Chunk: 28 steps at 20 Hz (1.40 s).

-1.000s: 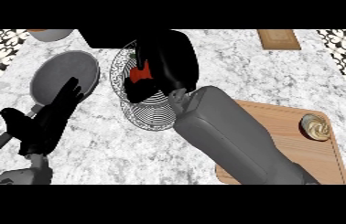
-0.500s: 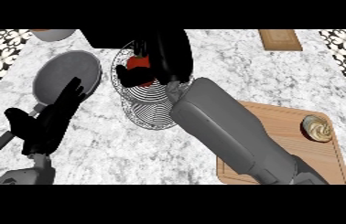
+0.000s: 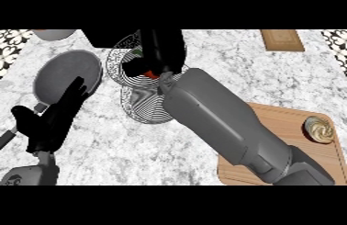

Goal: Pick the bell pepper from the cutting board and place it in the tiered basket

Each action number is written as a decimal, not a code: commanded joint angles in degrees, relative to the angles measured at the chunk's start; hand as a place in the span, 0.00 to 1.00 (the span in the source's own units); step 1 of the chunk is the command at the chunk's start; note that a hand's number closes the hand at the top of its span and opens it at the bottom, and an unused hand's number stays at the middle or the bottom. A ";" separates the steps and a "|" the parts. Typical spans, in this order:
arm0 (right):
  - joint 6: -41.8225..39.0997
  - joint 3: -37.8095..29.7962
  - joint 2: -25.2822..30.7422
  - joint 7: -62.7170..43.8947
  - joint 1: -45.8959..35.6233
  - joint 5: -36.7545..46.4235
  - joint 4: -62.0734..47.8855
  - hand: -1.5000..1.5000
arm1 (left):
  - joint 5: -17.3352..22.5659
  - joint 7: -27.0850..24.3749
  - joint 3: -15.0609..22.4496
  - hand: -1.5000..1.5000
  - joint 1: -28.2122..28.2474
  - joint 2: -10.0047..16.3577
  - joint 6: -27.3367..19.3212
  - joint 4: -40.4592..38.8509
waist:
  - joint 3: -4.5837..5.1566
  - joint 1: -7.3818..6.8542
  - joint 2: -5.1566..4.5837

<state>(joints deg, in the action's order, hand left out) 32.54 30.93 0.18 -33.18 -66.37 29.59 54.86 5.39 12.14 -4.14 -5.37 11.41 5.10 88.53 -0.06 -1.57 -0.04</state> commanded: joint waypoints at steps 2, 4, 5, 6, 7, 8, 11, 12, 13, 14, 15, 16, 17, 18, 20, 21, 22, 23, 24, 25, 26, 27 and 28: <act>4.71 -4.53 -0.17 3.96 1.27 -6.66 1.18 0.00 | 0.38 1.10 -0.63 0.50 0.41 0.84 0.62 1.47 | 0.04 0.19 -0.14; 6.31 -5.63 -0.18 3.36 0.61 -10.15 1.11 0.00 | -0.58 -0.83 0.26 0.50 1.00 -0.18 0.54 -0.13 | 0.06 0.17 -0.19; 8.04 -5.20 -0.18 1.14 -1.43 -11.40 2.25 0.00 | 0.59 -0.11 -1.63 0.50 -0.64 1.18 0.98 -0.83 | 0.08 -0.03 -0.17; 6.77 -9.32 -0.18 4.73 1.14 -12.54 2.83 0.00 | 0.11 0.34 -1.99 0.50 -2.62 1.76 0.72 -2.39 | 0.04 0.93 -0.23; 8.45 -9.50 -0.18 4.13 1.24 -13.30 5.02 0.00 | 1.21 0.80 -0.99 0.50 1.43 0.72 1.39 1.79 | 0.03 0.44 0.02; 9.50 -9.21 -0.18 3.39 3.14 -13.69 6.89 0.00 | -0.73 0.62 0.28 0.50 1.15 -0.81 -0.60 1.49 | 0.03 0.93 0.09; 12.67 -13.02 -0.17 4.81 4.11 -16.45 11.00 0.00 | -0.67 -4.60 -1.05 0.50 4.08 -0.14 1.03 -1.34 | 0.06 1.08 0.04; 11.39 -16.04 0.61 7.58 5.32 -17.40 11.86 0.00 | -0.04 -0.48 -1.05 0.50 0.51 -0.65 -0.33 -0.56 | 0.02 1.57 -0.01; 10.66 -16.84 1.80 10.68 8.90 -18.63 12.35 0.00 | 0.04 3.25 -1.18 0.50 -0.66 0.25 -0.96 2.46 | -0.02 1.45 -0.01; 10.38 -18.65 3.76 8.31 7.12 -18.23 13.95 0.00 | 0.66 0.81 -1.88 0.50 1.61 0.67 0.29 2.53 | 0.02 1.49 0.14; 11.61 -19.54 4.28 9.56 8.20 -17.84 14.33 0.00 | -0.13 -0.40 -1.58 0.50 0.45 0.53 0.46 -0.28 | 0.04 1.75 0.04; 10.01 -21.17 6.62 7.81 7.96 -18.76 16.45 0.00 | -1.26 -0.76 -0.98 0.50 -0.22 -0.65 -1.03 -1.06 | 0.04 2.12 0.12; 9.37 -21.56 8.20 7.59 7.95 -17.92 17.89 0.00 | -1.11 0.33 -0.74 0.50 0.70 -0.59 -0.85 0.22 | 0.04 1.94 0.20; 11.34 -21.24 7.98 5.47 10.27 -16.51 19.55 0.00 | 0.66 1.11 -2.65 0.50 -1.75 0.51 0.01 -1.74 | 0.05 2.31 0.24; 8.42 -24.78 12.30 4.18 12.04 -19.30 23.66 0.00 | -0.09 2.88 -1.64 0.50 1.63 0.13 -0.94 3.53 | 0.02 2.29 0.43; 8.38 -25.58 13.97 4.62 15.13 -19.31 24.92 0.00 | 0.51 2.06 -1.64 0.50 2.98 0.26 0.32 2.92 | 0.02 2.41 0.40; 7.39 -27.20 15.03 5.29 14.50 -19.88 25.03 0.00 | 1.47 0.90 -2.49 0.50 4.25 1.19 1.91 3.32 | 0.04 1.87 0.27; 5.54 -28.80 15.96 8.41 17.78 -22.31 25.15 0.00 | 0.28 -0.32 -2.23 0.50 2.25 0.86 1.29 1.17 | 0.03 1.97 0.09; 3.92 -29.69 18.56 6.39 18.69 -22.61 28.74 0.00 | -0.72 0.28 -1.59 0.50 2.54 0.30 0.17 2.33 | 0.03 2.25 0.24; 3.99 -29.97 18.42 6.09 21.56 -22.92 31.11 0.00 | 1.51 3.15 -3.02 0.50 0.36 0.97 0.72 2.11 | 0.03 2.30 0.24; 0.53 -32.90 22.32 6.24 22.00 -25.52 32.03 0.00 | 1.42 0.29 -2.32 0.50 4.50 0.88 2.19 4.13 | 0.02 2.17 0.30; 0.75 -33.11 21.73 8.13 24.70 -25.68 34.21 0.00 | -1.80 1.86 -0.98 0.50 1.23 -1.09 -2.00 2.93 | 0.02 2.31 0.20; -1.29 -35.61 23.89 9.61 25.42 -27.24 32.73 0.00 | 1.57 0.74 -2.89 0.50 3.59 1.15 2.30 2.95 | 0.03 1.94 0.14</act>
<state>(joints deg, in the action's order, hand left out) 35.58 0.41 18.95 -25.81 -46.09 5.95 84.06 5.81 13.34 -6.22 -2.96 11.87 5.77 91.24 -0.03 0.53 0.19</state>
